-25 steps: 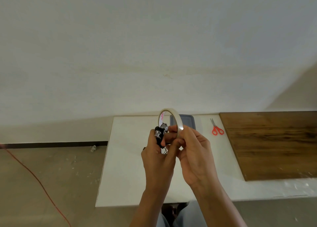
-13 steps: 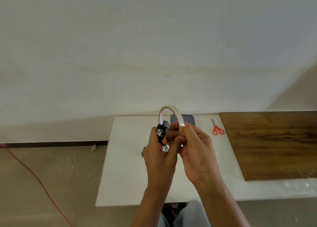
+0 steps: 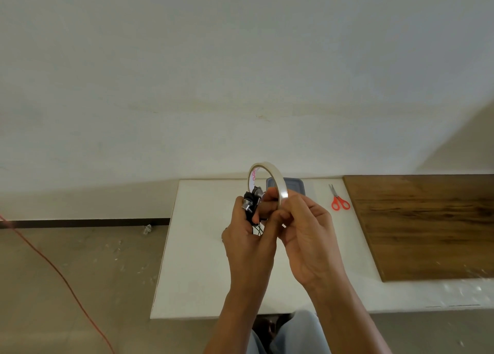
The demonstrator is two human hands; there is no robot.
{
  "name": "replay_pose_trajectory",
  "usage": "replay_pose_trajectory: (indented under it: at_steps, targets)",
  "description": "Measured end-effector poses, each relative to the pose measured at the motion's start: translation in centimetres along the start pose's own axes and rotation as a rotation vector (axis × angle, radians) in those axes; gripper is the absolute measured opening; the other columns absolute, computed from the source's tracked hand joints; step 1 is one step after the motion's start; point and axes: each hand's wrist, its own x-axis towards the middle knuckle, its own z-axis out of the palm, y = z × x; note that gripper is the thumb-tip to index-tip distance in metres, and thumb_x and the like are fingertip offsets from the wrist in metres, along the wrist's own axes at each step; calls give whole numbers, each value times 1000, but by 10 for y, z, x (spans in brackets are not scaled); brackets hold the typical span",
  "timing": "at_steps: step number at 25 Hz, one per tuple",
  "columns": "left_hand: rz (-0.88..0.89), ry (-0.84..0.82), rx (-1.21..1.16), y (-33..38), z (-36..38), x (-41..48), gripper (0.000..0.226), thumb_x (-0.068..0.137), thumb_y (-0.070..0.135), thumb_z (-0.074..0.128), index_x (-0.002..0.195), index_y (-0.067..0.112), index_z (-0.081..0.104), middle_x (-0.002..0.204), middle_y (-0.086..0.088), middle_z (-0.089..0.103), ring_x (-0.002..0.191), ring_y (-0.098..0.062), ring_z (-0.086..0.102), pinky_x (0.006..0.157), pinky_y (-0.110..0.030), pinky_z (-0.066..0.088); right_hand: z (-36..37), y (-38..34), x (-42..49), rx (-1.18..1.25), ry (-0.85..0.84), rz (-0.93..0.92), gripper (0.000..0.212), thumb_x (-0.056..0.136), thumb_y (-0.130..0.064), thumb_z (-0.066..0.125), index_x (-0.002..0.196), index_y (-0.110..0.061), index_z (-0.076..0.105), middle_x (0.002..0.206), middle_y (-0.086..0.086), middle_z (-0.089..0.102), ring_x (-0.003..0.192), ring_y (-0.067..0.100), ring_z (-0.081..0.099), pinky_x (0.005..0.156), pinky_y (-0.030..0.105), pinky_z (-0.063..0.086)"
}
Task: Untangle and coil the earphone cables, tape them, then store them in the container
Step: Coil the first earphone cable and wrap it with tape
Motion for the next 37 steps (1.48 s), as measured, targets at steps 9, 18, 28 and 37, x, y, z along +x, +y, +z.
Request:
replay_pose_trajectory:
  at_steps: [9,18,28,37]
  targets:
    - [14,11,-51,4,-1,-4,22,79,20,71,86,33,55,78,11,65,67,-4,61,60,-18,49,2,-3,-6,-18,-6,-52,25,92,2,46,88,1,70,71,15,69,71,26,66,79,40,53]
    - [7,4,-70,12,0,-4,29,76,24,71,82,48,56,79,7,65,67,-5,57,60,-18,47,2,-13,-7,58,-34,-19,26,92,2,44,82,3,68,67,12,69,67,21,68,65,24,54]
    - [14,10,-89,12,-2,-3,46,80,7,74,82,50,59,77,18,65,71,-3,61,63,-15,50,-2,-9,-6,-8,-80,-28,26,91,6,41,93,8,67,75,19,70,76,28,68,77,34,55]
    - [15,-14,-99,17,-2,-3,45,80,6,74,81,49,60,75,8,64,68,-4,58,61,-16,48,-3,-14,-8,24,-73,-30,31,92,3,43,80,0,71,69,16,69,74,26,67,73,29,56]
